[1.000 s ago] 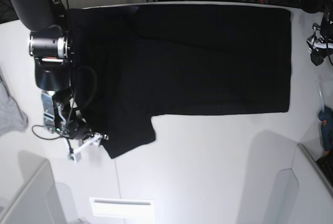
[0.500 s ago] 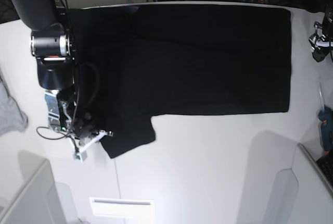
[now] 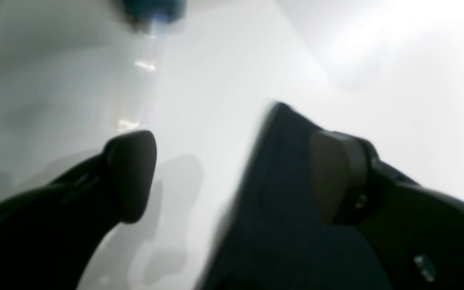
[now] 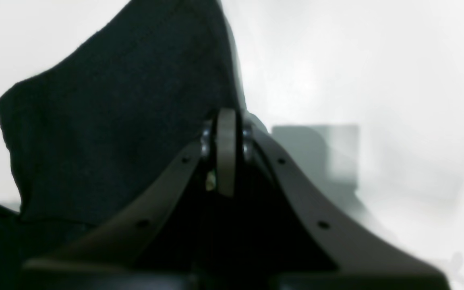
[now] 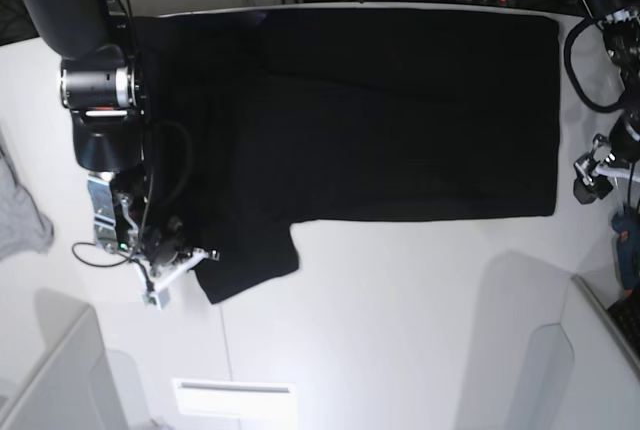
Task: Fold the T-shirt properly
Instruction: 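Move the left gripper to the opposite hem corner and grasp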
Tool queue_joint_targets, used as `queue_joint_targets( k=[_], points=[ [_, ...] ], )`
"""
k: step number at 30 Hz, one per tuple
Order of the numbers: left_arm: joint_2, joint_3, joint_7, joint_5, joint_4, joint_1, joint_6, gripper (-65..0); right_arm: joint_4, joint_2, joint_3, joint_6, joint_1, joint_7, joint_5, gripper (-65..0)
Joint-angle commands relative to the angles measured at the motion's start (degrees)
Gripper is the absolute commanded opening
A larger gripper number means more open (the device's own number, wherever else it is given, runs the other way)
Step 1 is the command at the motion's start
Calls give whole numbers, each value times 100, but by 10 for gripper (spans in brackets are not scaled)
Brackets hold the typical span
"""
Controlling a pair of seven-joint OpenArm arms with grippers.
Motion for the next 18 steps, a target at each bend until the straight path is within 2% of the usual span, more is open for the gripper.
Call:
queue_joint_targets(
  k=[1, 4, 8, 11, 18],
  points=[
    [-155, 105, -96, -64, -86, -242, -24, -81, 45, 40, 17, 2, 124, -86, -35, -650],
    [-190, 527, -105, 86, -570, -735, -24, -82, 45, 40, 17, 2, 124, -86, -35, -650],
    [-138, 967, -123, 930, -1053, -1368, -24, -82, 45, 40, 17, 2, 124, -86, -35, -650],
    [-41, 1195, -123, 1317, -1326, -1737, -24, -82, 45, 40, 17, 2, 124, -86, -35, -650],
    [-15, 1705, -149, 1413, -1968, -2238, -24, -82, 54, 40, 17, 2, 124, -86, -35, -650]
  ],
)
